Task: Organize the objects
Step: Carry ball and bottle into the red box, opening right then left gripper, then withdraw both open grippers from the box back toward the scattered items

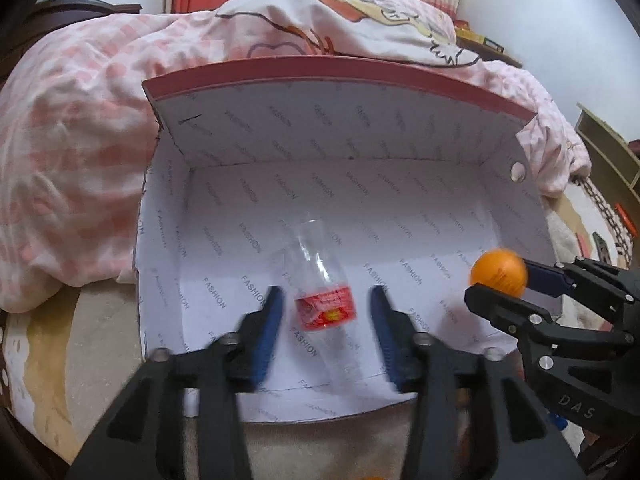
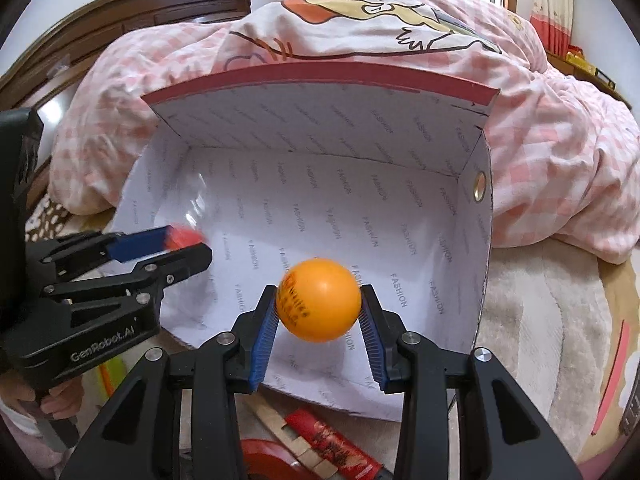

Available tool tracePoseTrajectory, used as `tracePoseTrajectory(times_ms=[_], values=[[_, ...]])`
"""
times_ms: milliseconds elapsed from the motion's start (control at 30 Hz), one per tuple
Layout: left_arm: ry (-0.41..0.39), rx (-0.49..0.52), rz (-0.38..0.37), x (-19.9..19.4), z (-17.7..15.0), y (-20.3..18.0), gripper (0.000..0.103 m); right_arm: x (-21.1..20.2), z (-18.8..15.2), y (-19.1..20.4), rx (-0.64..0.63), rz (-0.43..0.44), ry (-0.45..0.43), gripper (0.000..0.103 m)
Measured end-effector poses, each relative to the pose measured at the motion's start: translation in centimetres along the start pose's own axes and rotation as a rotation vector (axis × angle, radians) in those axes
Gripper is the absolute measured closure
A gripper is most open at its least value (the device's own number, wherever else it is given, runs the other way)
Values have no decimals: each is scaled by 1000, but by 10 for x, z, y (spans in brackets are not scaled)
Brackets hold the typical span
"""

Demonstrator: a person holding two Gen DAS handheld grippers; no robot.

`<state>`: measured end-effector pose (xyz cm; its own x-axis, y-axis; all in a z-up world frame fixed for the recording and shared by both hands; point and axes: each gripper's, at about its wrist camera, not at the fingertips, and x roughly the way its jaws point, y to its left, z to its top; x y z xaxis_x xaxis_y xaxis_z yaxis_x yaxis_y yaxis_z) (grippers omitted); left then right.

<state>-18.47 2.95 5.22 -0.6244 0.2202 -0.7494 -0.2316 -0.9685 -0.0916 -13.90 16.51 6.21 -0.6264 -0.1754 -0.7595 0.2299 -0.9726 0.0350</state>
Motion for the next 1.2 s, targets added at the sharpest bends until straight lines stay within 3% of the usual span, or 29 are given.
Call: tracePoseTrajectory(times_ms=[100,500,1200], values=[[-10,-4,15,0,-2,-1,43,3,-3,-1,-7,-11,6,58],[-18,-20,16,-14,-3,-1,43,-7,-5,0,3,-4,-10,56],[-45,-42,41,-84,-43,-11,43,-71,-42,30,-11,47,-64,56]])
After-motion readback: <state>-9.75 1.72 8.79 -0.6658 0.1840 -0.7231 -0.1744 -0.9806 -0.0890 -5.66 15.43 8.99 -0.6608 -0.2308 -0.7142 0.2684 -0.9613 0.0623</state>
